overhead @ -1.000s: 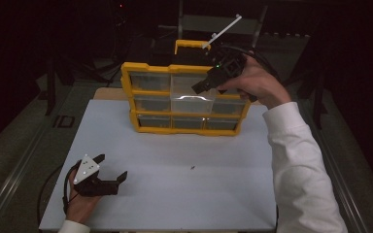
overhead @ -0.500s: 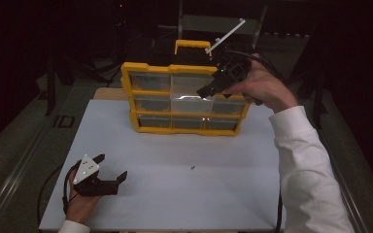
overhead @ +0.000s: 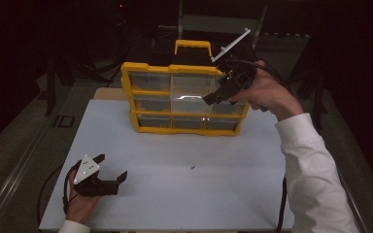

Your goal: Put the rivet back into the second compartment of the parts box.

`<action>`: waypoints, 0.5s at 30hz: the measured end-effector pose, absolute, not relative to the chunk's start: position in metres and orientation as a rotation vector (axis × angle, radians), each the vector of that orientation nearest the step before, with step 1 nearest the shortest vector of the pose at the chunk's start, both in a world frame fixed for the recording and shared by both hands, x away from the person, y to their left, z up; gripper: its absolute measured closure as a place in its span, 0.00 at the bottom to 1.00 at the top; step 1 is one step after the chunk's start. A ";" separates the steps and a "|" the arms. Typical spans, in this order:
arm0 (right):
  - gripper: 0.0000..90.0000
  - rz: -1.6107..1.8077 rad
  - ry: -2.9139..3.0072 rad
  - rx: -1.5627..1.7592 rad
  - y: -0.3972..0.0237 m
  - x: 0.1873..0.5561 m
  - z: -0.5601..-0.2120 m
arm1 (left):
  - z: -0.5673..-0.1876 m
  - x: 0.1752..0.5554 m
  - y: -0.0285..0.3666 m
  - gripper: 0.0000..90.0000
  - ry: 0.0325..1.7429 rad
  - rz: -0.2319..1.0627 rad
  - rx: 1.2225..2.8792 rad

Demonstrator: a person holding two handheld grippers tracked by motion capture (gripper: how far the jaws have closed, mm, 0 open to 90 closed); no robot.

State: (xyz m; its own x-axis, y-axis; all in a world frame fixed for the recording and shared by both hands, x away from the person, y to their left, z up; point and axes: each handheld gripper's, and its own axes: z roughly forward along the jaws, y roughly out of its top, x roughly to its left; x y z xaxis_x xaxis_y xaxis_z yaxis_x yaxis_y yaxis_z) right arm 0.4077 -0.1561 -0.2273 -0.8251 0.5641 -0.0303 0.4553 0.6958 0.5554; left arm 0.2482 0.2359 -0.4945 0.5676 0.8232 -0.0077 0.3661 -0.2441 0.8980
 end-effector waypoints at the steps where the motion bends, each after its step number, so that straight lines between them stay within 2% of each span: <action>1: 0.17 0.801 2.708 0.823 -0.156 0.407 -0.229 | -0.494 0.248 0.236 0.00 0.971 0.595 1.837; 15: 0.18 0.757 2.744 0.800 -0.157 0.400 -0.250 | -0.494 0.248 0.236 0.00 0.971 0.596 1.836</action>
